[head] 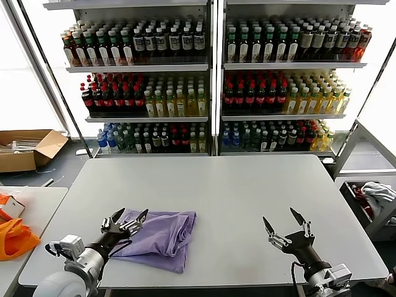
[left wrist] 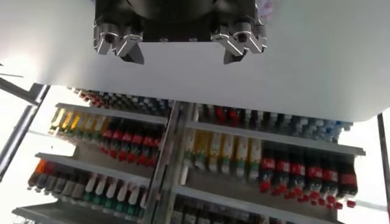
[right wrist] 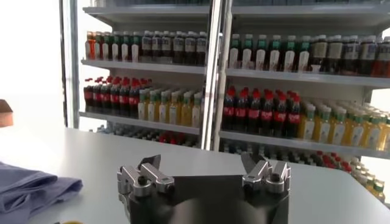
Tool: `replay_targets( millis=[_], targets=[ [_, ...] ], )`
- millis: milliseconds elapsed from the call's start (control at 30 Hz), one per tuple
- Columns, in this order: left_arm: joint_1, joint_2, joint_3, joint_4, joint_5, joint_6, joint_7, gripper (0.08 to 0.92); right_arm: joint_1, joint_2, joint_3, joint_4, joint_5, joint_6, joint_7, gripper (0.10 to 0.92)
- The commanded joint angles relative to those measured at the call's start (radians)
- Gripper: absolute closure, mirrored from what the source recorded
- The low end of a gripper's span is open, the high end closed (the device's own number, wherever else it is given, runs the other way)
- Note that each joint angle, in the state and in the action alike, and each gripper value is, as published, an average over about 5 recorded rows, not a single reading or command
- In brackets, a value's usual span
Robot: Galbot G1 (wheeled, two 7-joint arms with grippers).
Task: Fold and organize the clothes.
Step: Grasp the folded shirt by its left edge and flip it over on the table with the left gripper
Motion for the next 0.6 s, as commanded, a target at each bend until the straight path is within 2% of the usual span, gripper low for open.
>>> replay_targets(
  millis=[33, 400, 500, 600],
  targets=[
    [0.049, -0.033, -0.09, 0.142, 0.034, 0.019, -0.036, 0.183, 0.002, -0.004, -0.003, 0.001, 0.001, 0.0, 0.001, 0.203],
    [0.007, -0.058, -0.01, 0.2, 0.031, 0.029, -0.032, 0.181, -0.001, -0.001, 0.0, 0.014, 0.0, -0.005, 0.001, 0.203],
    [-0.002, -0.06, 0.002, 0.2, 0.028, 0.028, -0.027, 0.221, -0.002, 0.003, -0.002, 0.016, -0.002, -0.005, 0.001, 0.203],
    [-0.013, -0.061, 0.013, 0.198, 0.028, 0.034, -0.021, 0.298, -0.003, 0.007, -0.005, 0.019, -0.004, -0.005, 0.001, 0.203]
  ],
)
